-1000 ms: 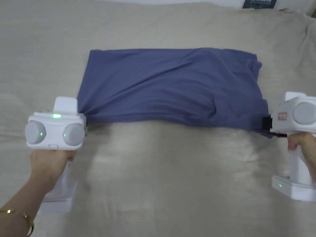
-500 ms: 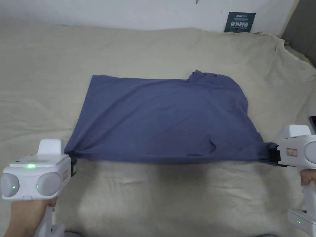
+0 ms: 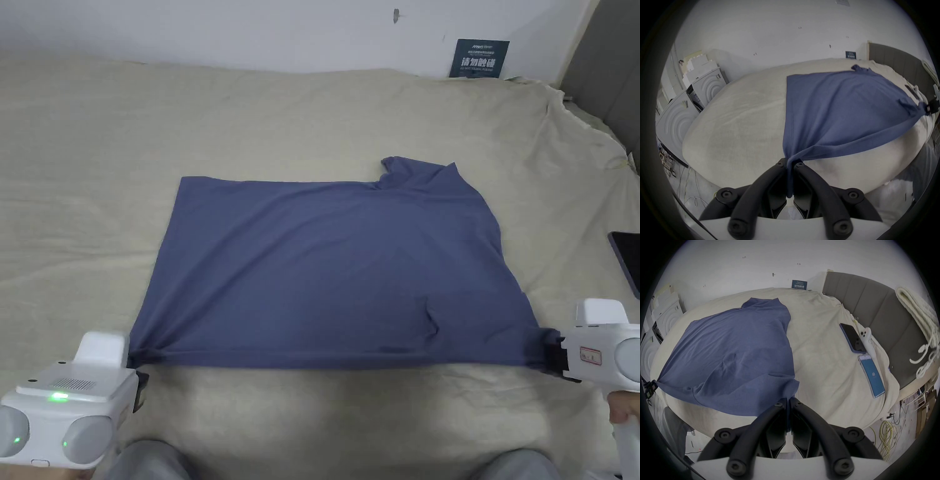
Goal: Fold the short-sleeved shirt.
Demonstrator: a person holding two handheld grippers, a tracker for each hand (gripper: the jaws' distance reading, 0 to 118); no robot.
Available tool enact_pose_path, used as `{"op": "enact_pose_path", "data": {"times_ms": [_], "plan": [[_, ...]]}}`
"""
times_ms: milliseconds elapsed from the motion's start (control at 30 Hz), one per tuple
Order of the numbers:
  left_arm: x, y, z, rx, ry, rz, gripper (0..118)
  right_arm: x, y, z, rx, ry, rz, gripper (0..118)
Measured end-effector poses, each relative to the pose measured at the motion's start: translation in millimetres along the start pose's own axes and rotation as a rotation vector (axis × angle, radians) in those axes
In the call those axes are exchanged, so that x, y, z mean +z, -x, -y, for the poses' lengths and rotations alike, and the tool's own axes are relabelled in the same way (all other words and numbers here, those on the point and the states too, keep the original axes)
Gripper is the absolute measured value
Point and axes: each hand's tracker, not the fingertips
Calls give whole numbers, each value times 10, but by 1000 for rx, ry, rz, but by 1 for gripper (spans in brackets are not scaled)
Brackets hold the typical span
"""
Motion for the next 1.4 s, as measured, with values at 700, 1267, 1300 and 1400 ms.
{"op": "enact_pose_path", "data": {"times_ms": [700,1267,1300,1400], "plan": [[397,714,-428,245,-66,3,117,503,-300,-211,-61,-122,-15,108],[803,-188,-875,285,-572,20,56,1310,384,-214,-161,-727,-62,84],[806,-217,-869,278,-576,20,40,1306,395,-199,-161,-729,-79,71],[807,-305,-854,214,-590,-17,23,1294,450,-178,-166,-725,-102,43]]}}
